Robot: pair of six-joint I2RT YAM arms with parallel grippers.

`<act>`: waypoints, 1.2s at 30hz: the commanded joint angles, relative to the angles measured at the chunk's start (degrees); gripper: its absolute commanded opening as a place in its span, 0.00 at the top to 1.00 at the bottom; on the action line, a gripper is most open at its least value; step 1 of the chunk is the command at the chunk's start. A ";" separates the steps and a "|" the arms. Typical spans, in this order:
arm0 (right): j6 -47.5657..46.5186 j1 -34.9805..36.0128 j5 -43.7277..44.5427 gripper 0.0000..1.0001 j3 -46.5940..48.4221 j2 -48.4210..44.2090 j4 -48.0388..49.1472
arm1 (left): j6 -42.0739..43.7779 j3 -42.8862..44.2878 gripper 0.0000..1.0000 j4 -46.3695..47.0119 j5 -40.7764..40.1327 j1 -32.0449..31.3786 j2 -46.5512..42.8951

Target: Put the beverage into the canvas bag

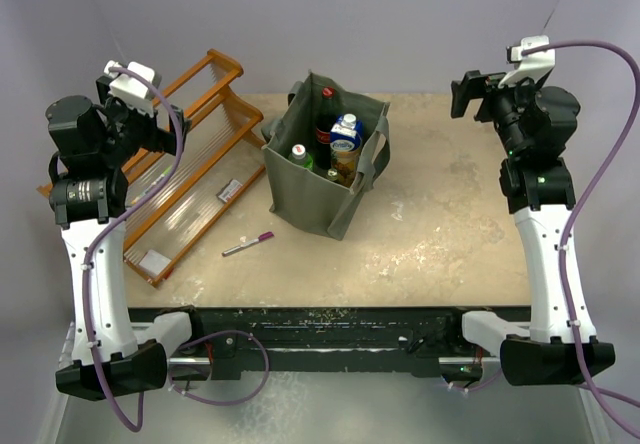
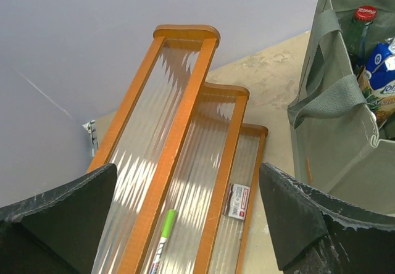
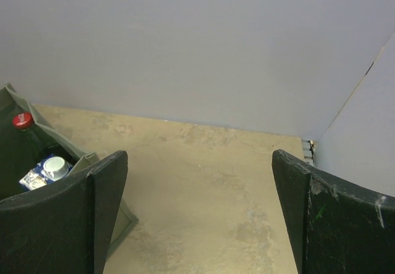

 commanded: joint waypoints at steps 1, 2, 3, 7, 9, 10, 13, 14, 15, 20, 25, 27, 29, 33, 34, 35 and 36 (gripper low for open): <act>-0.61 -0.74 0.49 0.00 0.52 -2.39 2.45 | 0.09 -0.23 0.01 2.10 -0.66 0.38 -0.63; -0.58 -0.89 0.44 0.00 0.57 -2.53 2.16 | -0.02 -0.08 0.01 2.45 -0.89 0.38 -0.63; -0.47 -1.10 0.35 0.00 0.63 -2.66 2.00 | -0.05 0.18 0.01 2.64 -1.03 0.38 -0.67; -0.32 -1.46 -0.04 0.00 0.39 -3.05 1.93 | 0.51 1.18 0.01 2.45 -0.90 0.33 -0.50; -0.21 -1.56 -0.12 0.00 0.05 -3.24 1.93 | 0.65 1.52 0.01 2.33 -0.78 0.38 -0.46; -0.22 -1.57 -0.17 0.00 -0.12 -3.39 1.87 | 0.67 1.68 0.01 2.27 -0.64 0.33 -0.52; -0.10 -1.66 -0.47 0.00 -0.63 -3.73 1.83 | 0.65 2.13 0.01 2.11 -0.62 0.38 -0.54; -0.10 -1.66 -0.54 0.00 -0.79 -3.77 1.84 | 0.62 2.25 0.01 2.16 -0.68 0.31 -0.61; 0.00 -1.70 -0.56 0.00 -0.90 -3.78 1.92 | 0.63 2.35 0.01 2.09 -0.70 0.35 -0.62; 0.14 -1.75 -0.95 0.00 -1.40 -3.78 2.36 | 0.49 1.83 0.01 2.11 -1.22 0.36 -0.96; 0.36 -1.75 -1.40 0.00 -1.49 -3.65 2.54 | 0.13 1.31 0.01 2.42 -1.80 0.46 -1.06; 0.36 -1.75 -1.45 0.00 -1.54 -3.60 2.55 | 0.13 1.39 0.01 2.45 -1.88 0.46 -1.08; 0.41 -1.75 -1.51 0.00 -1.51 -3.56 2.54 | 0.04 1.41 0.01 2.46 -1.96 0.46 -1.07; 0.55 -1.75 -1.77 0.00 -1.61 -3.43 2.55 | 0.06 1.16 0.01 2.51 -1.97 0.42 -1.24; 0.64 -1.75 -1.86 0.00 -1.58 -3.43 2.52 | 0.04 1.10 0.01 2.51 -2.00 0.41 -1.29; 0.62 -1.75 -1.93 0.00 -1.56 -3.43 2.52 | 0.05 1.06 0.01 2.49 -1.92 0.45 -1.35; 0.74 -1.75 -1.97 0.00 -1.57 -3.38 2.55 | 0.04 1.07 0.01 2.51 -1.98 0.53 -1.34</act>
